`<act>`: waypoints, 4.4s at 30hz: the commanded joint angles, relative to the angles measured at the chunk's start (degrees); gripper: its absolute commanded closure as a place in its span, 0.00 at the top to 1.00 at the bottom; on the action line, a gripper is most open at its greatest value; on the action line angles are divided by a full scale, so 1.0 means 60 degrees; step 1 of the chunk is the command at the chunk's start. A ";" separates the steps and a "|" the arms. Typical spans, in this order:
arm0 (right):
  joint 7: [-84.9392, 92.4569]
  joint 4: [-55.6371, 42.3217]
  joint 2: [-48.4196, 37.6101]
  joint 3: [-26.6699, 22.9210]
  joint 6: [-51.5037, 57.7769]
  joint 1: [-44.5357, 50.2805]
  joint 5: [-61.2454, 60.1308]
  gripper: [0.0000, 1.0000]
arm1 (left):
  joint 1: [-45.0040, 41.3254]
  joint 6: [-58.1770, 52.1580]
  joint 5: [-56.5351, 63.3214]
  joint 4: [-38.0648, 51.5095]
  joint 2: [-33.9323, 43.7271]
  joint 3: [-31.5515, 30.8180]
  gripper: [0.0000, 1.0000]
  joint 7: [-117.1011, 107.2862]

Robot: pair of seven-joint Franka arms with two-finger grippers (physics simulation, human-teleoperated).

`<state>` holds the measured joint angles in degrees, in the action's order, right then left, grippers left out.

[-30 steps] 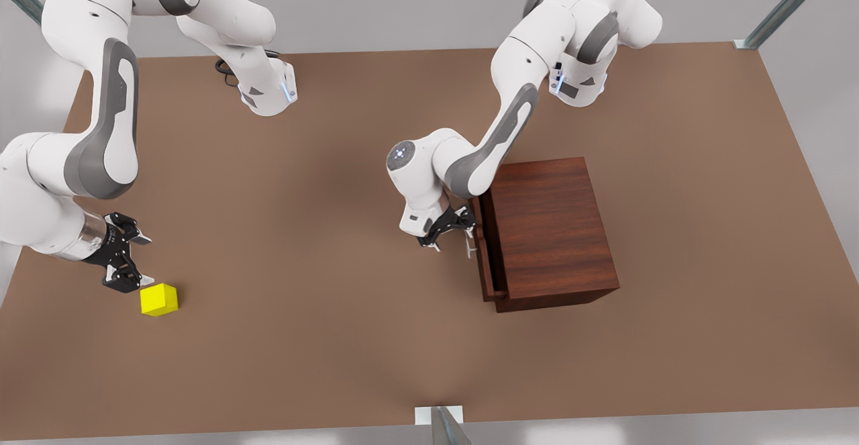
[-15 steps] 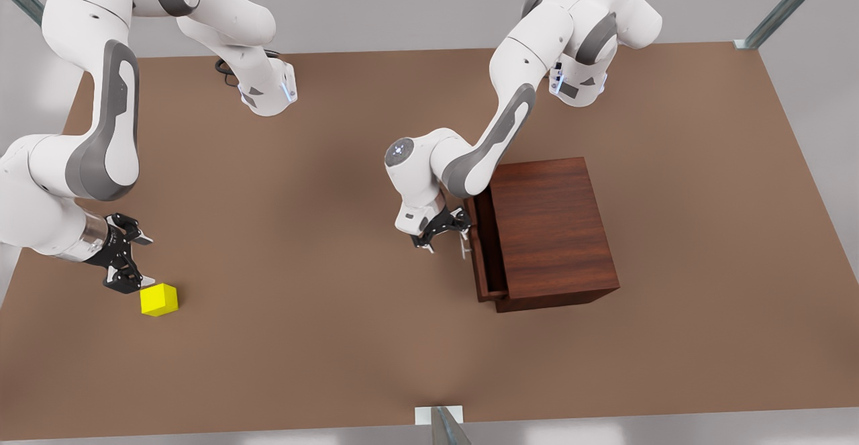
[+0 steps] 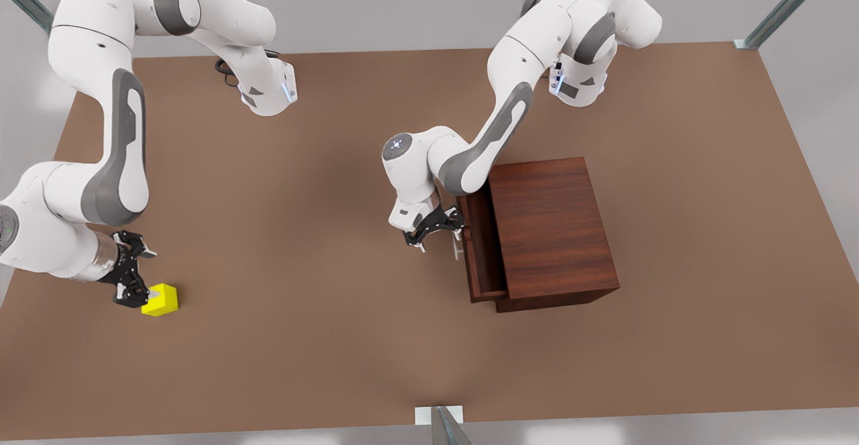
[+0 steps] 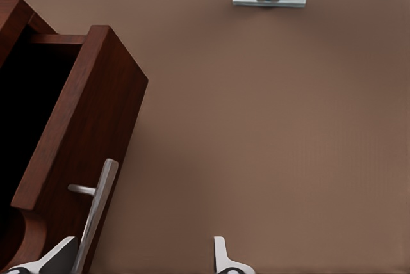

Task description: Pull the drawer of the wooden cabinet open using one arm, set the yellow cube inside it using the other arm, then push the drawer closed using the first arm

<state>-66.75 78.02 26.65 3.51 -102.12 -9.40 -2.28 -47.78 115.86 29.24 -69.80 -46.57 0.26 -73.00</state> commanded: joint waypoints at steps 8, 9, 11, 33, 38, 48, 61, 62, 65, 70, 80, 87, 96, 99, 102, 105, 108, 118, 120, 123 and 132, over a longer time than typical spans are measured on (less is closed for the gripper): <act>0.0240 -0.0288 0.0655 -0.0029 -0.0338 -0.0029 0.0336 1.00 | -0.0109 0.0232 0.0004 0.0149 -0.0104 0.0014 1.00 -0.0094; 0.0518 -0.0288 0.0758 -0.0058 -0.0542 -0.0044 0.0336 1.00 | -0.0123 0.0232 0.0004 0.0149 -0.0104 0.0014 1.00 -0.0095; 0.0650 -0.0259 0.0904 -0.0073 -0.0719 -0.0088 0.0336 1.00 | -0.0167 0.0232 0.0004 0.0149 -0.0104 0.0014 1.00 -0.0109; 0.1486 -0.0083 0.1651 -0.0132 -0.1891 -0.0630 0.0219 1.00 | -0.0372 0.0232 0.0004 0.0837 -0.0514 0.0000 1.00 -0.0256; 0.1529 -0.0083 0.1666 -0.0132 -0.1861 -0.0659 0.0233 1.00 | -0.0402 0.0217 -0.0010 0.0969 -0.0573 -0.0015 1.00 -0.0270; 0.1984 0.1469 0.1373 0.1069 -0.3268 -0.2065 0.1185 1.00 | -0.0490 -0.4469 -0.0098 0.2844 0.0217 -0.1538 1.00 0.0550; 0.2027 0.1543 0.2413 0.1875 -0.3868 -0.2827 0.2562 1.00 | 0.7332 -0.3224 -0.4947 -0.2840 0.6341 -0.1187 1.00 1.1258; 0.2130 0.1528 0.2457 0.1890 -0.3898 -0.2871 0.2635 1.00 | 0.7362 -0.3474 -0.5035 -0.2781 0.6327 -0.1172 1.00 1.1273; 0.2145 0.1499 0.2603 0.1890 -0.3956 -0.2886 0.2826 1.00 | 0.7318 -0.3914 -0.5079 -0.2723 0.6195 -0.1201 1.00 1.1273; 0.2218 0.1484 0.2823 0.1875 -0.4117 -0.3091 0.2987 1.00 | 0.7670 -0.3899 -0.5959 -0.2855 0.6165 -0.1201 1.00 1.1302; 0.2174 0.1469 0.3160 0.1890 -0.4264 -0.3135 0.3104 1.00 | 0.6703 -0.3386 -0.6178 -0.3660 0.6766 -0.0103 1.00 1.2415; 0.2174 0.1455 0.3453 0.1890 -0.4806 -0.3164 0.3104 1.00 | 0.6586 -0.3518 -0.6134 -0.3704 0.6707 -0.0147 1.00 1.2255; 0.2159 0.1352 0.3453 0.1919 -0.4820 -0.3179 0.3075 0.90 | 0.6322 -0.3518 -0.6046 -0.3719 0.6678 -0.0147 1.00 1.1917; 0.2174 0.1352 0.3468 0.1919 -0.4820 -0.3223 0.3090 0.98 | 0.6219 -0.3518 -0.6031 -0.3689 0.6664 -0.0147 1.00 1.1917; 0.2115 0.1352 0.3512 0.1919 -0.4835 -0.3208 0.3075 0.93 | 0.6219 -0.3533 -0.5914 -0.3704 0.6664 -0.0147 1.00 1.1932; 0.2101 0.1367 0.3512 0.1919 -0.4835 -0.3208 0.3060 0.74 | 0.6219 -0.3709 -0.5914 -0.3704 0.6678 -0.0132 1.00 1.1947; 0.2350 0.1352 0.3453 0.1992 -0.4820 -0.3223 0.3075 0.65 | 0.6219 -0.3723 -0.5914 -0.3704 0.6664 -0.0132 1.00 1.1947; 0.1296 0.0972 0.1637 0.2402 -0.2346 -0.2095 0.2020 0.60 | 0.6219 -0.3709 -0.5899 -0.3718 0.6664 -0.0132 1.00 1.1947; 0.0241 0.0400 0.1607 0.2402 -0.1393 -0.1539 0.2020 0.60 | 0.6219 -0.3709 -0.5899 -0.3704 0.6664 -0.0147 1.00 1.1932; -0.1897 -0.0654 0.1563 0.2417 -0.0001 -0.0338 0.1918 0.61 | 0.6219 -0.3709 -0.5899 -0.3704 0.6664 -0.0132 1.00 1.1947; -0.7420 -0.2017 0.1578 0.3985 0.0541 0.2577 0.1698 0.62 | 0.6219 -0.3709 -0.5899 -0.3689 0.6649 -0.0132 1.00 1.1947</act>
<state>-75.00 66.40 36.17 27.13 -102.46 4.50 7.90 -10.45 93.64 -6.19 -91.96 -6.74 -0.56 -2.10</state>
